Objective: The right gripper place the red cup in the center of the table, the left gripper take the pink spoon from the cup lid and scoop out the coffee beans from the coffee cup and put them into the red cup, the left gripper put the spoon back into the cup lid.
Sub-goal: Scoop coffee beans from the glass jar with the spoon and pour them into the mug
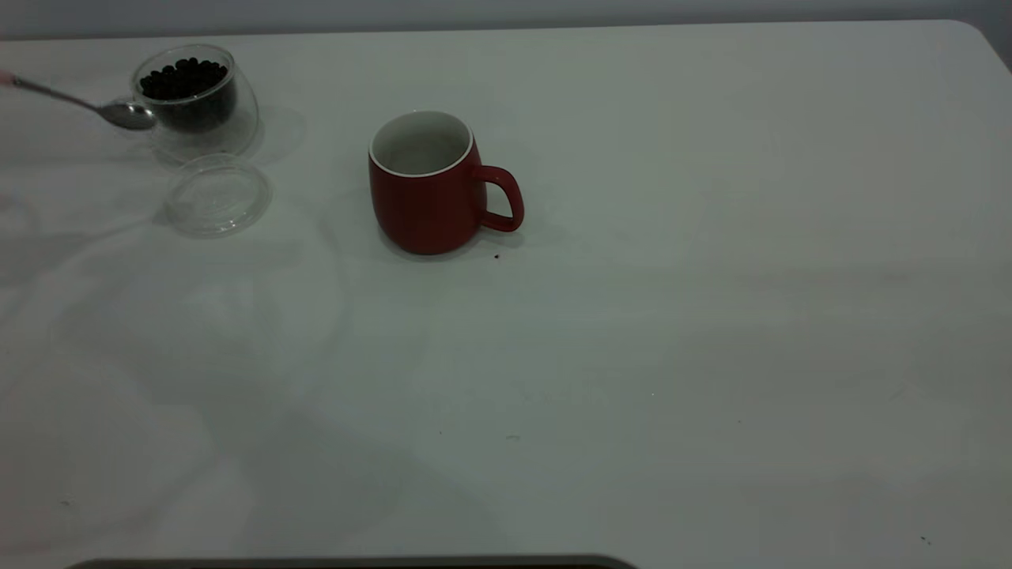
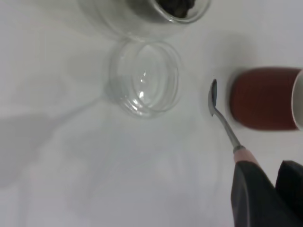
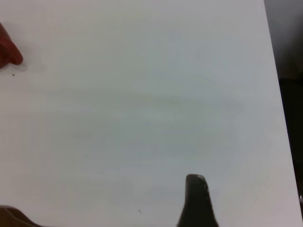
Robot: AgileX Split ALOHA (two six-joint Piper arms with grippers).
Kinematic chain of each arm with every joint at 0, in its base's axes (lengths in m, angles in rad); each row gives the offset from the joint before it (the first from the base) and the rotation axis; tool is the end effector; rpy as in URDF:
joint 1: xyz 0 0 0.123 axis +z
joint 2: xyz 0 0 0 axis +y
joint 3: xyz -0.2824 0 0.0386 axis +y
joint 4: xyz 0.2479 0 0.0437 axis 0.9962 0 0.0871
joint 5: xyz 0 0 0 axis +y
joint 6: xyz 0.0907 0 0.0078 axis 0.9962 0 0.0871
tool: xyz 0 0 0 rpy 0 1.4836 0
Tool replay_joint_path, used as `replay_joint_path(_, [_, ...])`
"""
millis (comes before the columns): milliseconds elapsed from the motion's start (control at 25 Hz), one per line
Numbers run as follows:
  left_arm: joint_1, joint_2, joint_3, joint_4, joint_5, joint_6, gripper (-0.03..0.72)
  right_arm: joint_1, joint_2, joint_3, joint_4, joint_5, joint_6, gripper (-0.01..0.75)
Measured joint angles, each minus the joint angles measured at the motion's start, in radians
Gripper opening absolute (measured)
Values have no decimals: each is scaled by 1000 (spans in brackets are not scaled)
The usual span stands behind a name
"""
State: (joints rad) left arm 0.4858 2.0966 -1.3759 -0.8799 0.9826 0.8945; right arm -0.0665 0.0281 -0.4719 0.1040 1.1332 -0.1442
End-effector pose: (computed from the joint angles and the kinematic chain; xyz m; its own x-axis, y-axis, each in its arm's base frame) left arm 0.3830 0.1362 0.1484 -0.9087 -0.2205 -0.3545 0.0123 0.8347 -0.5506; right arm -0.0008 0.0086 0.2641 -0.5596 -0.0623 -0.8264 -0.0675 0.9973 -0.0296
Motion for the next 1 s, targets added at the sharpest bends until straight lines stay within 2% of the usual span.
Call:
replay_joint_path(120, [-18, 22, -113, 50, 57, -42, 124, 0, 0, 0, 0, 0, 0, 591])
replay_joint_path(320, [-18, 102, -205, 19, 79, -42, 124, 0, 0, 0, 0, 0, 0, 591])
replay_joint_path(520, [-18, 178, -227, -64, 16, 70, 124, 0, 0, 0, 0, 0, 0, 591])
replay_joint_path(760, [-13, 229, -237, -231, -54, 188, 124, 0, 0, 0, 0, 0, 0, 591])
replay_joint_path(1000, [-13, 294, -237, -332, -82, 285, 124, 0, 0, 0, 0, 0, 0, 591])
